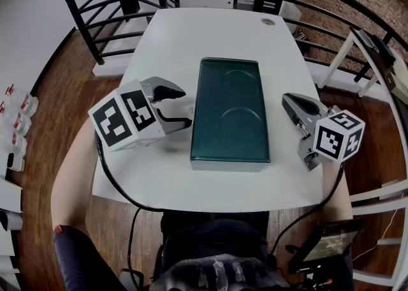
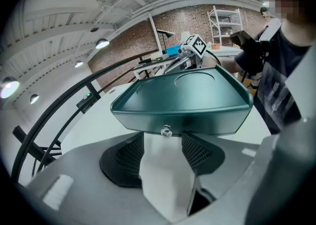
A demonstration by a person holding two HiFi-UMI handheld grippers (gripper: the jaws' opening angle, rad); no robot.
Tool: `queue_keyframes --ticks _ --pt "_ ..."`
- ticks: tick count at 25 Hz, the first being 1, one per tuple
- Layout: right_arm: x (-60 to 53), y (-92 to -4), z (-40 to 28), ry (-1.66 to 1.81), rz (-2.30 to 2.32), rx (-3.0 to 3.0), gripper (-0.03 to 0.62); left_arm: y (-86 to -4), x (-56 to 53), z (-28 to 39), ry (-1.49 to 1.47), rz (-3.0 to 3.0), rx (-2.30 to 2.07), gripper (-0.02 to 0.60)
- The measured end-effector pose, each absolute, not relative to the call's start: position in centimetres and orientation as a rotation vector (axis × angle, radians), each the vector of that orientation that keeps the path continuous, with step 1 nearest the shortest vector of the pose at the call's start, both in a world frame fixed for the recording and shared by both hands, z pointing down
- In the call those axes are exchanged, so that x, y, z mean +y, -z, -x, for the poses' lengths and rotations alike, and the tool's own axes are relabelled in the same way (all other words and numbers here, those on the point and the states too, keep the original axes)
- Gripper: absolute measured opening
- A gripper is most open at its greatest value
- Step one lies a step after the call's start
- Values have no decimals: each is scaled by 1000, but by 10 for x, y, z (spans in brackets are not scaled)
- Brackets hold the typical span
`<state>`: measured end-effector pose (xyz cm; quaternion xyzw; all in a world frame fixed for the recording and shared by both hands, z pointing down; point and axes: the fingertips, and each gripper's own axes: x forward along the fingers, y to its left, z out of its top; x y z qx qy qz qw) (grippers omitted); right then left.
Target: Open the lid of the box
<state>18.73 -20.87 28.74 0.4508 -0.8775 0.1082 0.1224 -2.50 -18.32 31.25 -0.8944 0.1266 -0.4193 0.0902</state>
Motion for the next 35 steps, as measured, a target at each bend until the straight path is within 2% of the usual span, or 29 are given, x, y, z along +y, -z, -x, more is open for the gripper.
queue_keyframes --ticks 8,9,11,26,35 --pt "-208 -285 -183 -316 -1301 -2565 3 -330 -183 18 1514 2547 237 181" --pt "-207 -285 -182 -316 -1299 -2566 3 -332 -182 19 1551 2528 220 128" --pt "-207 -285 -182 -315 -1296 -2566 3 -336 -180 19 1614 2488 187 95" --pt "-207 -285 -180 -313 -1288 -2573 3 -333 -183 28 1738 2444 184 89" --pt "-207 -284 -178 -316 -1277 -2574 3 -332 -186 79 1826 2466 277 89"
